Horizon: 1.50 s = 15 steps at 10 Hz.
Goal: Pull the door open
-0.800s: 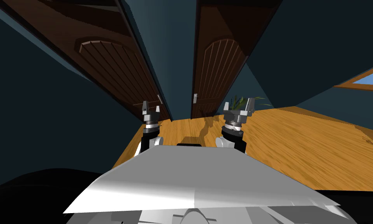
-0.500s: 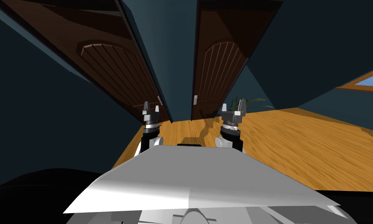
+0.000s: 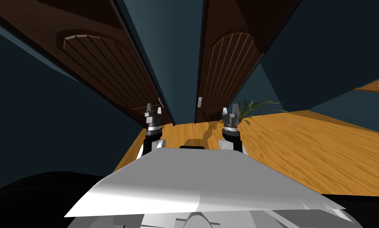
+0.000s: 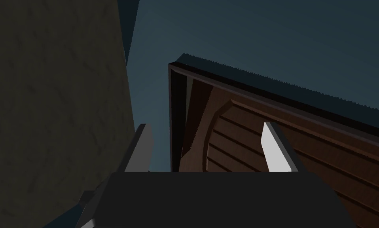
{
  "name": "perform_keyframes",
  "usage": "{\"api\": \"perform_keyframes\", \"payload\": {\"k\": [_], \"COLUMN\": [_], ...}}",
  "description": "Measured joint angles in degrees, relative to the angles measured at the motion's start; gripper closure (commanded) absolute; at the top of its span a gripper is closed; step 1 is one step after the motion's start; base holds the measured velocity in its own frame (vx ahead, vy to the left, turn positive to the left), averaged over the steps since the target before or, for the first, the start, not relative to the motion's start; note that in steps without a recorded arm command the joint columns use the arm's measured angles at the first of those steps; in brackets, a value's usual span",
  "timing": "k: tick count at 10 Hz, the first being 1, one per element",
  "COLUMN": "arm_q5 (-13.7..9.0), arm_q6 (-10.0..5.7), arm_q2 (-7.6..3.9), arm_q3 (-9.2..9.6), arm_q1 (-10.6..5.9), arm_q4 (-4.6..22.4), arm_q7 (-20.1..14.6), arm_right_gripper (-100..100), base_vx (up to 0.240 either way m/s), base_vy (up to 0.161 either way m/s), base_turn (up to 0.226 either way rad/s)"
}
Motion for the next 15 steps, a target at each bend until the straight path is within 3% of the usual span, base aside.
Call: {"api": "perform_keyframes", "payload": {"k": [6,15], "arm_q5": [4.4,12.3], "arm_q6": [0.49,2.5], "arm_q2": [-1.61,-3.23], "arm_q3": [-1.28,-2.91], "arm_q1": [-1.06,-3.33], "arm_q4": [5.2,13.2], "arm_q7": [5.7,15.9], "arm_right_gripper": [-100,-100], "base_vx": [0.093,0.102], "base_vy": [0.008,0.008], "base_turn": [0.013,0.015]}}
